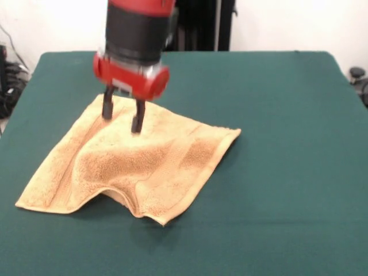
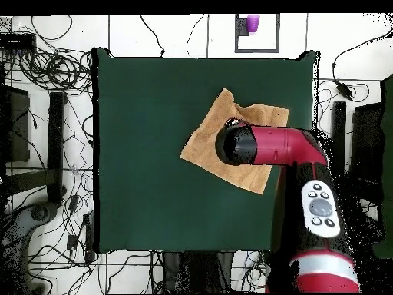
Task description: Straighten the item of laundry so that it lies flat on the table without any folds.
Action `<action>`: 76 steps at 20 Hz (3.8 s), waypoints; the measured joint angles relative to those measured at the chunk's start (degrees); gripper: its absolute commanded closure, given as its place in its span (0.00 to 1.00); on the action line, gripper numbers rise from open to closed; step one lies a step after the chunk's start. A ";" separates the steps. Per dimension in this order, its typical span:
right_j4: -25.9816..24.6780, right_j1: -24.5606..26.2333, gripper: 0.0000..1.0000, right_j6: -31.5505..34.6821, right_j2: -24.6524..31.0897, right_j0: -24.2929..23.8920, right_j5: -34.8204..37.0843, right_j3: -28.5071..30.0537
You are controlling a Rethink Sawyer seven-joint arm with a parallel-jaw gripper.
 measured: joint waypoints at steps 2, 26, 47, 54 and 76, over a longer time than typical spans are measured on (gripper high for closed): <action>1.14 -3.85 0.00 -0.01 1.16 -0.54 3.96 1.93; 2.70 -14.32 0.00 -0.01 6.49 -2.79 8.79 6.01; -2.51 -6.98 0.00 -0.01 7.77 -4.05 -8.32 8.92; -6.32 -1.73 0.00 -0.01 7.79 -4.05 -12.56 8.93; -11.68 7.73 0.00 -0.01 8.13 -6.08 -14.76 8.34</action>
